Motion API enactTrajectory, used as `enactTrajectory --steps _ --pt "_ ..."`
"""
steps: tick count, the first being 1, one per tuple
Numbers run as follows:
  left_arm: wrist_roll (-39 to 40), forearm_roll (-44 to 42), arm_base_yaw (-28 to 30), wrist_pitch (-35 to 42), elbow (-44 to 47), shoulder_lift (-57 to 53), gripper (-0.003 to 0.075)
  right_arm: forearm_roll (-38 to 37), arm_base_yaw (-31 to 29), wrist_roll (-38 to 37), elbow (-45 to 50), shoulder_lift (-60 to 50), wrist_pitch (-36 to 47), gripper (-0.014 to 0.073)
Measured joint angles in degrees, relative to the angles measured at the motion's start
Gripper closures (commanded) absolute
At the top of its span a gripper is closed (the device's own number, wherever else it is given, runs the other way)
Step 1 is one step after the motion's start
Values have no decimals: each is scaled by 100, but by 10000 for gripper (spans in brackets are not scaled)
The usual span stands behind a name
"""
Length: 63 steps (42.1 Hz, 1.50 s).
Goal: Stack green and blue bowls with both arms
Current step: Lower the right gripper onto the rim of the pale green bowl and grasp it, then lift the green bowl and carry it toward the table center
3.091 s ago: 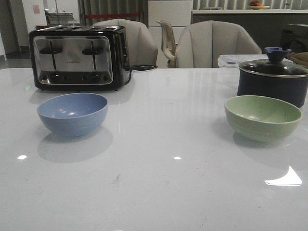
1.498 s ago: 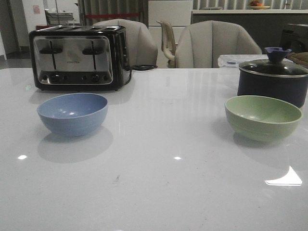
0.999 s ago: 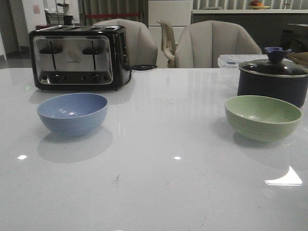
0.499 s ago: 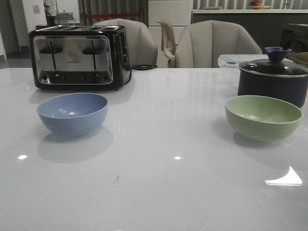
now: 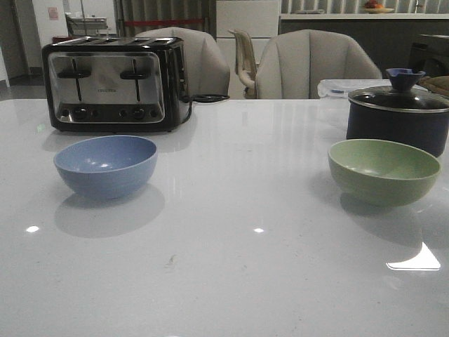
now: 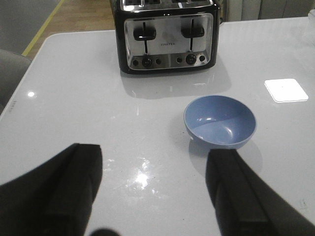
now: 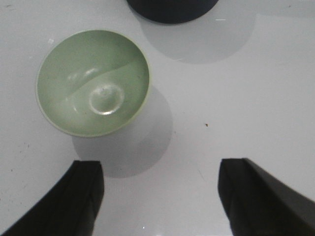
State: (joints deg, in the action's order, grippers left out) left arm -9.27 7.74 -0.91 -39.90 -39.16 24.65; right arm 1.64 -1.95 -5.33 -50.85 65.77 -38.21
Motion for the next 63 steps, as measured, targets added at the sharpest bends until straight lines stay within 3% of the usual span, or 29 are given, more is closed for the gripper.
enactTrajectory --steps 17,26,53,63 --pt "0 0 0 0 0 0 211 250 0 0 -1648 2817 6 8" --pt "0 0 0 0 0 0 211 468 0 0 -2051 3704 18 123" --pt "0 25 0 0 0 0 211 516 0 0 -2219 4220 112 553" --pt "0 25 0 0 0 0 211 515 56 126 -2325 4095 -67 559"
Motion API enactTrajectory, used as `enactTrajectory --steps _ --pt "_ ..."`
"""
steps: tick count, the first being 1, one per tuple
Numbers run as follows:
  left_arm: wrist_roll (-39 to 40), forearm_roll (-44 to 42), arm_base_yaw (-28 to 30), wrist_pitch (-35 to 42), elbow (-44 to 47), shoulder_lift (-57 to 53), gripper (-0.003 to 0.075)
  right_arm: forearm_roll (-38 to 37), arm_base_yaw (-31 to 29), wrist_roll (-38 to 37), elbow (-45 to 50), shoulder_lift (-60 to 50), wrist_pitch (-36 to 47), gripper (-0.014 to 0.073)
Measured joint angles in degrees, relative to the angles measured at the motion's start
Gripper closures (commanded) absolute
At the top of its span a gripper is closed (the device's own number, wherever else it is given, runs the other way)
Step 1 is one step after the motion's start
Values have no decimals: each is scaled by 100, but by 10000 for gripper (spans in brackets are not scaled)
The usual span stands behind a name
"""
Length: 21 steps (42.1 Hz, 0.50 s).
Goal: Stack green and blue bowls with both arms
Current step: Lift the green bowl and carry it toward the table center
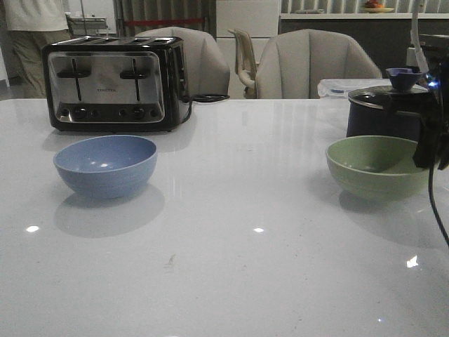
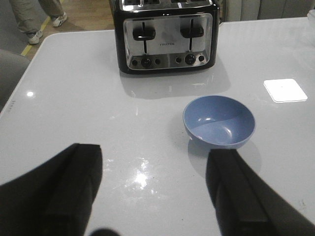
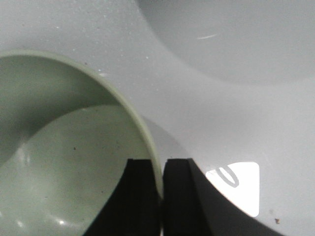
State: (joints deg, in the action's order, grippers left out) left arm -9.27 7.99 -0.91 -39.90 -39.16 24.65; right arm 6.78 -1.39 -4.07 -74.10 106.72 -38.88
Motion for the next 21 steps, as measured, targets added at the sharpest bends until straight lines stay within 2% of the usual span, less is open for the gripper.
enactTrajectory --steps 5,13,21 --pt "0 0 0 0 0 0 211 -34 270 271 -403 -277 -319 559" --pt "0 0 0 0 0 0 211 -34 1069 407 -1526 -435 -1107 559" --pt "0 22 0 0 0 0 211 -24 1906 449 -2036 -256 -1314 559"
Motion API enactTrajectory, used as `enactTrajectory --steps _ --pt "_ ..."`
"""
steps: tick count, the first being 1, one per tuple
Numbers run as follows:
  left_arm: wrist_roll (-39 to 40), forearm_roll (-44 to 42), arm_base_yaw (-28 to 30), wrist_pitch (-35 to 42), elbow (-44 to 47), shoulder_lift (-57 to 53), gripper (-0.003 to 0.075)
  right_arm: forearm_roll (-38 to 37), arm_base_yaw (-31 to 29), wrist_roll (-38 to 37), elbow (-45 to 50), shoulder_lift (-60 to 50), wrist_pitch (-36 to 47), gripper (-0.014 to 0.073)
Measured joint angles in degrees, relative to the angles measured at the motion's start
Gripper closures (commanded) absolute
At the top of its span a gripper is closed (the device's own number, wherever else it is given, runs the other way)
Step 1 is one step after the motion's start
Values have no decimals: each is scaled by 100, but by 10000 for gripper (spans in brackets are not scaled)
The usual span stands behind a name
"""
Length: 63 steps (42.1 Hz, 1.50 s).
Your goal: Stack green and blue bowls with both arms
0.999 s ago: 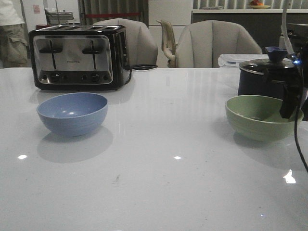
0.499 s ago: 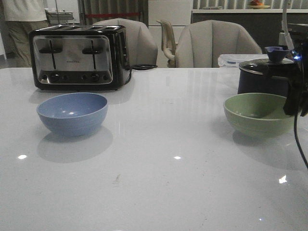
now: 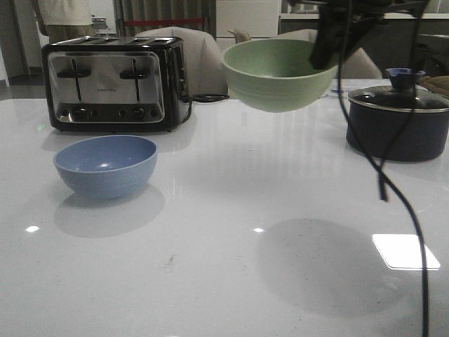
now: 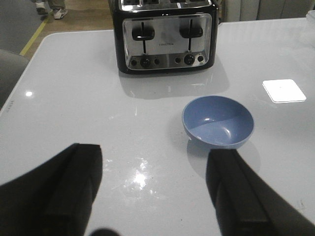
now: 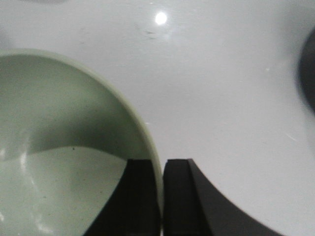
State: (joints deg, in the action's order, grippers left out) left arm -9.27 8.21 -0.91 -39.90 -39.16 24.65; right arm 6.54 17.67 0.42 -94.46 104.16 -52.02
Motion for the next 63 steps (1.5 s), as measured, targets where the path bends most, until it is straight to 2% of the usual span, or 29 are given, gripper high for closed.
enactTrajectory --steps 7,17,20,22,29,32,35,48,53,63 --pt "0 0 0 0 0 0 211 48 430 0 -25 424 0 559" --pt "0 0 0 0 0 0 211 48 500 11 -25 1190 9 552" --pt "0 0 0 0 0 0 211 48 500 11 -25 1379 9 503" --pt "0 0 0 0 0 0 211 48 500 11 -25 1490 9 440" --pt "0 0 0 0 0 0 211 48 500 11 -25 1643 46 176" --pt "0 0 0 0 0 0 211 48 500 11 -25 1656 55 128" --pt "0 0 0 0 0 0 211 48 500 11 -25 1642 109 130" --pt "0 0 0 0 0 0 211 -9 500 126 79 427 186 130" --pt "0 0 0 0 0 0 211 -18 500 269 580 -377 210 130" --pt "0 0 0 0 0 0 211 -106 500 376 2182 -2048 570 130"
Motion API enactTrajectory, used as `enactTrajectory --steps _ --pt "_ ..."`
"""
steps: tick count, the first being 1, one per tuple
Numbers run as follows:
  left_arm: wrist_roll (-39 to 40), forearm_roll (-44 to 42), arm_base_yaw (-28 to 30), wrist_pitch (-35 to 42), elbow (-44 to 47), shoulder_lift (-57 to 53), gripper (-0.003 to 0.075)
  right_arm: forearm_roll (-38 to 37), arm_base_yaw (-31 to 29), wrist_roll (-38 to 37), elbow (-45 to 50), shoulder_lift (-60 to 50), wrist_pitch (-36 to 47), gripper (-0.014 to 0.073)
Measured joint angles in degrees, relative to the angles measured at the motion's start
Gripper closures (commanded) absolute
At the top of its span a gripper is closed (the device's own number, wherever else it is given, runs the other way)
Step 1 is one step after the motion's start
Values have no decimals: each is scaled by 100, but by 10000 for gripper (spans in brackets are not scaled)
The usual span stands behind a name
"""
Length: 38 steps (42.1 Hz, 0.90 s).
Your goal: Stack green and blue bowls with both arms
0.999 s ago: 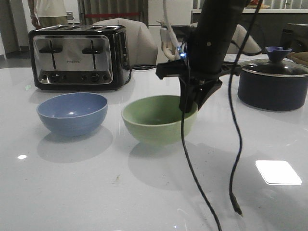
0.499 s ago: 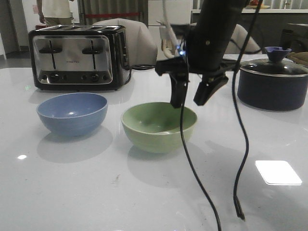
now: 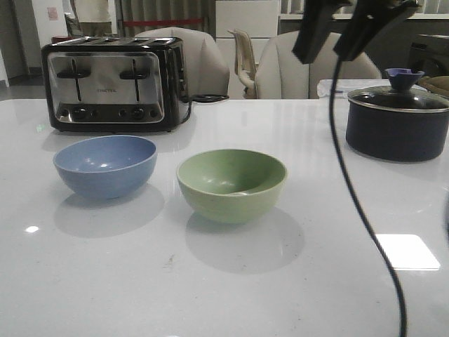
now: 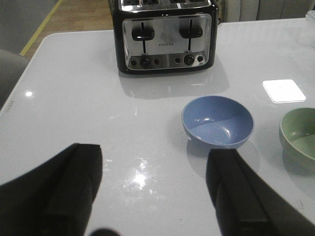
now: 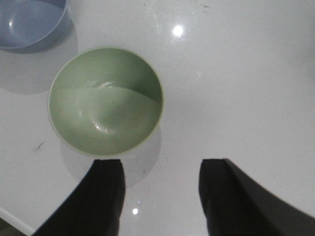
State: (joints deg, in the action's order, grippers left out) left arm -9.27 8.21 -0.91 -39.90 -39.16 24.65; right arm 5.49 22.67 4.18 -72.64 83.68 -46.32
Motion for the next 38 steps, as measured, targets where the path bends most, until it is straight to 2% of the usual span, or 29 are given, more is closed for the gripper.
enactTrajectory --steps 15,21,30,38 --pt "0 0 0 0 0 0 211 -54 0 22 2498 -2311 765 130" --pt "-11 0 0 0 0 78 211 -54 0 22 3136 -2963 951 130" --pt "-114 0 -131 -114 -119 629 211 -54 0 25 3348 -3352 973 130" --pt "-127 0 -434 -232 -547 1651 211 -54 0 34 3348 -3352 973 130"
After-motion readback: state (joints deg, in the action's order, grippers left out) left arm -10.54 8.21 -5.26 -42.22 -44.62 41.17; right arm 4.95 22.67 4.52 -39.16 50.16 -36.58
